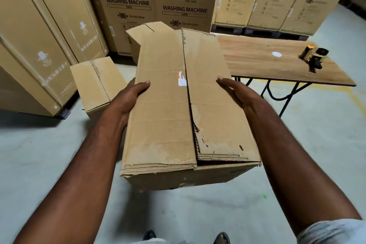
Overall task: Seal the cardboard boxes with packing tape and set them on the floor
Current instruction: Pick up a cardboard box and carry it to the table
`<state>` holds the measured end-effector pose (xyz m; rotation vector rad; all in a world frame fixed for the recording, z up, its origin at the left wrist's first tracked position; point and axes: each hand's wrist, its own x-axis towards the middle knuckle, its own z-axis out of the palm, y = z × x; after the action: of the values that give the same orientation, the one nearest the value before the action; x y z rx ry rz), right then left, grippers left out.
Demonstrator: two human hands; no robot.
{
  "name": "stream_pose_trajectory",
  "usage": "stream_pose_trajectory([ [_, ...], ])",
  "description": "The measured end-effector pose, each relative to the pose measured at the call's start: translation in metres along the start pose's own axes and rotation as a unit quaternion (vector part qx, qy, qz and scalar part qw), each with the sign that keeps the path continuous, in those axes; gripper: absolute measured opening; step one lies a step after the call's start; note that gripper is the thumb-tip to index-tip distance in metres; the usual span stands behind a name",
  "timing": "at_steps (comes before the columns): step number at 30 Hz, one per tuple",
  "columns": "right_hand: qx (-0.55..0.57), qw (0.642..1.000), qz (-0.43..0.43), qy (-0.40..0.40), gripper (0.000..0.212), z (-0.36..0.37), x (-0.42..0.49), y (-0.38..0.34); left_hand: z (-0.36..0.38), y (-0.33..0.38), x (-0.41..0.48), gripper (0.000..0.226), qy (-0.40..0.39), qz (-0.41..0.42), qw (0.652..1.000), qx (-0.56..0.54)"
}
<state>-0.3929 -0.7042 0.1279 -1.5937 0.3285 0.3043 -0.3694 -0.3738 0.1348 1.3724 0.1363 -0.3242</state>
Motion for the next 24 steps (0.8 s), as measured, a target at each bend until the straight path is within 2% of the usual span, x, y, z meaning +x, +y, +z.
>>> stream_pose_trajectory([
  [3, 0.036, 0.999, 0.018, 0.036, 0.066, -0.054, -0.004, 0.001, 0.060, -0.009, 0.004, 0.021, -0.025, 0.006, 1.000, 0.003],
  [7, 0.070, 0.996, 0.027, 0.053, 0.029, -0.124, -0.016, -0.003, 0.136, -0.028, 0.024, 0.021, -0.039, 0.008, 0.999, 0.001],
  [9, 0.091, 0.993, 0.038, 0.060, 0.019, -0.156, -0.019, -0.002, 0.171, -0.034, 0.031, 0.021, -0.047, -0.005, 0.999, 0.000],
  [15, 0.130, 0.987, 0.059, 0.079, 0.020, -0.245, -0.013, 0.001, 0.258, -0.049, 0.065, 0.039, -0.066, -0.021, 0.998, 0.006],
  [24, 0.161, 0.979, 0.036, 0.118, 0.029, -0.336, 0.053, -0.011, 0.344, -0.051, 0.163, 0.040, -0.079, -0.029, 0.996, 0.012],
])
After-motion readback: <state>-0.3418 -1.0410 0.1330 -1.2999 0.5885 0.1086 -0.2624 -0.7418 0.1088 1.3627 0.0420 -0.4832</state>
